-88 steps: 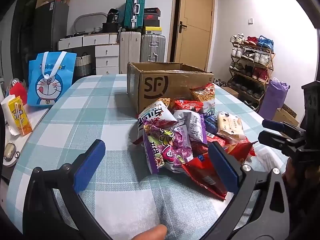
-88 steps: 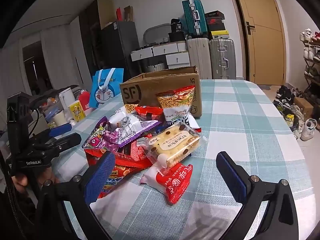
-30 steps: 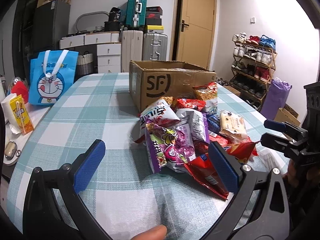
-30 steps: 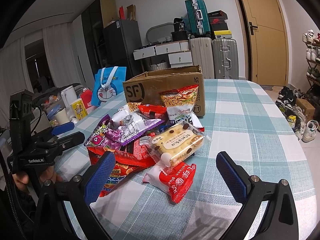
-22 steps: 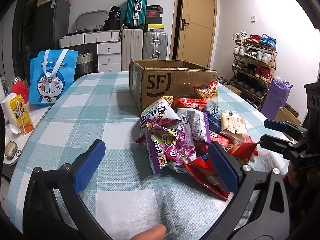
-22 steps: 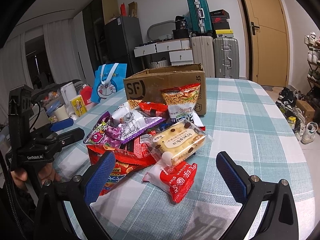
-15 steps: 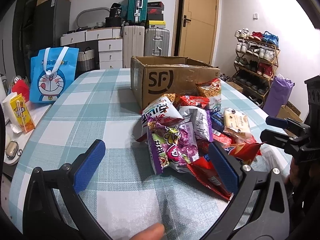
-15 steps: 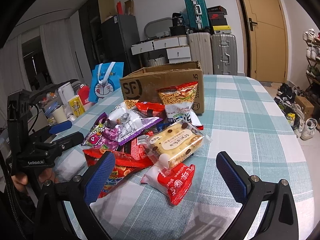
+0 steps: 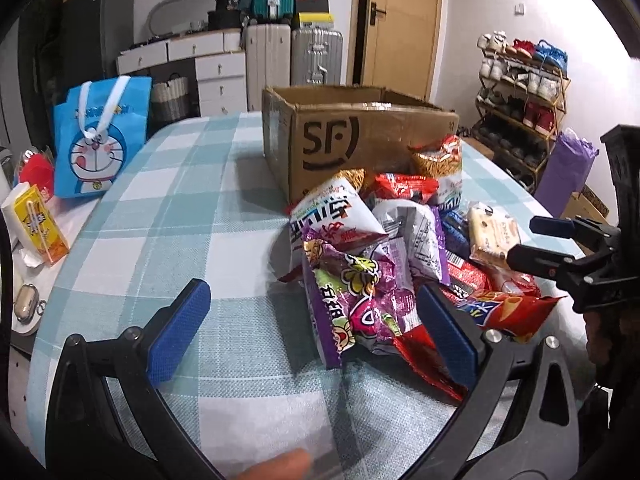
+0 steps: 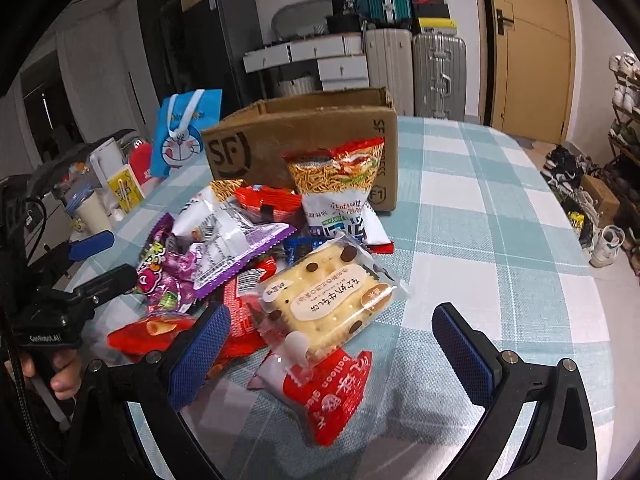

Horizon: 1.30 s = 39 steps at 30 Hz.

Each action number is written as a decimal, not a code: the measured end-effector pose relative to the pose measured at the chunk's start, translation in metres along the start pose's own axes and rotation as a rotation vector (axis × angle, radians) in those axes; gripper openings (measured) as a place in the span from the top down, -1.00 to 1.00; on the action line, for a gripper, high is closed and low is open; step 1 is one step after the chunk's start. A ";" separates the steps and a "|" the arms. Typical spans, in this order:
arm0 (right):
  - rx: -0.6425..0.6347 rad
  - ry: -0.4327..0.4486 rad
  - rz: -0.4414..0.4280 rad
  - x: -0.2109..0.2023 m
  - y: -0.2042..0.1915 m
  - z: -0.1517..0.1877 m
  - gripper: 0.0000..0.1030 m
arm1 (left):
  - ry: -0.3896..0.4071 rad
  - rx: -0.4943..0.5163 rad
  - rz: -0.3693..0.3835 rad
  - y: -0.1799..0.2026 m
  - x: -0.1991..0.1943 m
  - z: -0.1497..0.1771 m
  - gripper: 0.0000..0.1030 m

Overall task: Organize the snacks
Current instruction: 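Grasp the purple candy bag with the left tool while the right tool grasps the cream cracker pack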

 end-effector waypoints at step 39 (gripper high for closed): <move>-0.231 -0.065 -0.041 0.036 -0.013 -0.015 -0.78 | -0.066 -0.106 0.188 -0.006 0.017 -0.002 0.33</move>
Point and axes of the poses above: each gripper's, at about its wrist camera, not at the fingertips, and x roughly the way its jaws point, y to its right, z to its underside, the point moved 5 cm from there along x, roughly the way its jaws point, and after that the axes turned 12 degrees about z, right-handed, at the moved point
